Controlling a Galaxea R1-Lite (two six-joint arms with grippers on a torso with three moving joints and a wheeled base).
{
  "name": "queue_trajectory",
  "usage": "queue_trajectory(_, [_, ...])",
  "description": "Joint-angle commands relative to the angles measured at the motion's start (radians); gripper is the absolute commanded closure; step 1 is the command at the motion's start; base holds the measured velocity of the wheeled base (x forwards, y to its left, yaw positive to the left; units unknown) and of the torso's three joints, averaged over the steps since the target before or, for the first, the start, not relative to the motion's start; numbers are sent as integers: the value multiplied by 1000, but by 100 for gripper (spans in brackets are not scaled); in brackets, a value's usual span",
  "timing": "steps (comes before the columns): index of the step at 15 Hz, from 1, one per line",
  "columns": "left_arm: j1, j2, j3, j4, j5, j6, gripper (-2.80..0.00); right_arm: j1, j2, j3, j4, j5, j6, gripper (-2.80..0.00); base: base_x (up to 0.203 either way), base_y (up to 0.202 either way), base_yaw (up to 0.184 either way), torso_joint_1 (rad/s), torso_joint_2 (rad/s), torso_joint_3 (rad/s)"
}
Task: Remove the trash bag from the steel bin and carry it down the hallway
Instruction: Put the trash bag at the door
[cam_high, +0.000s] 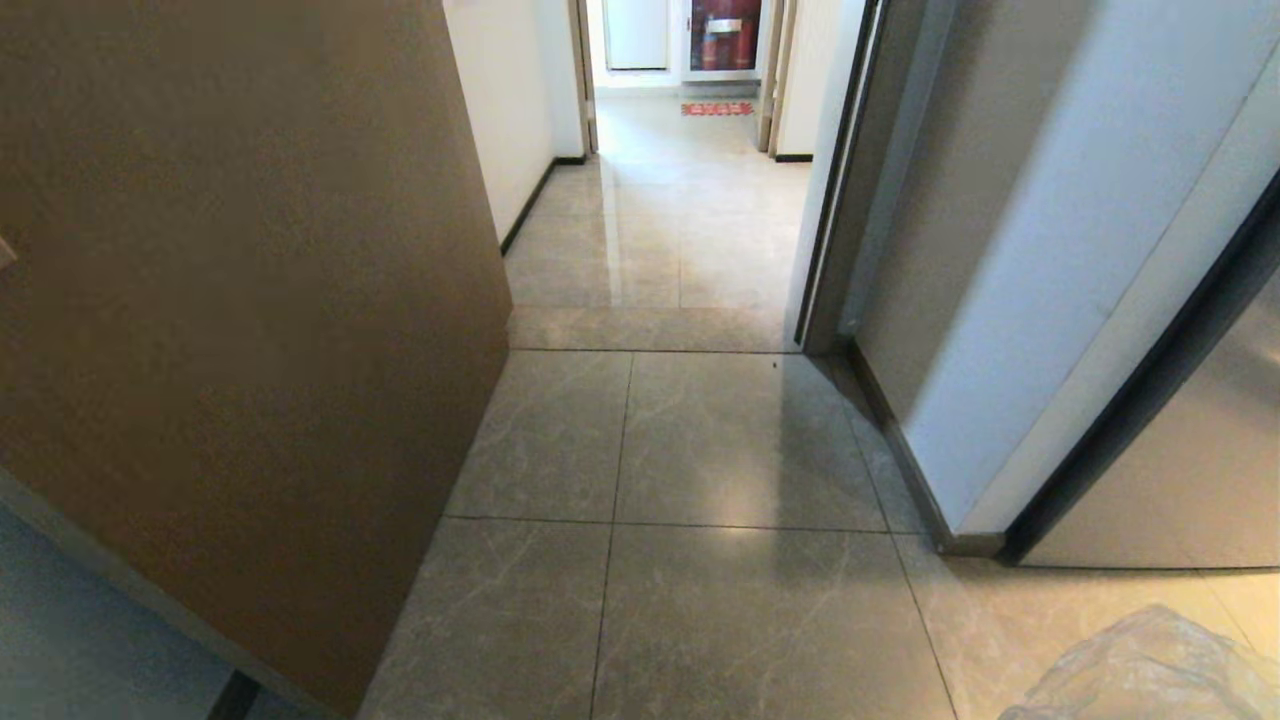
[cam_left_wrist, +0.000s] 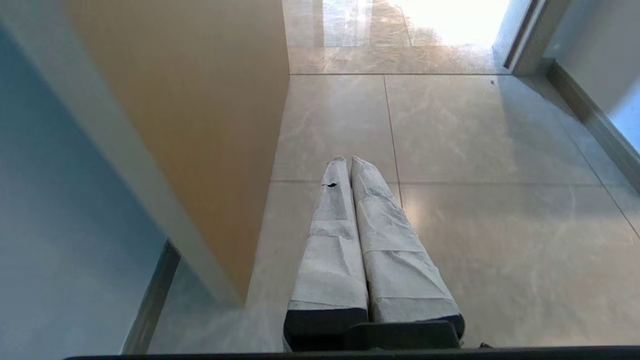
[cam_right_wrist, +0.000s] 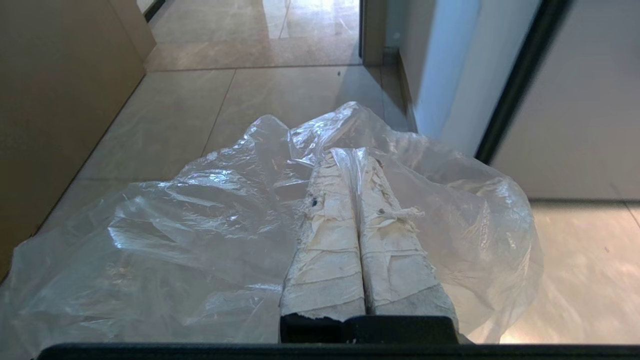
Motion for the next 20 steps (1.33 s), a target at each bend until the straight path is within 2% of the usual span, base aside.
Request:
queue_trajectory(1, [0,0,0,0,0,0,0,0,1,2,0,0,0,0,189,0,-2,5,0,7])
queue_trajectory(20, [0,0,1,0,0,-2,0,0,1,2,0,0,0,0,191,0,1,2,2,2])
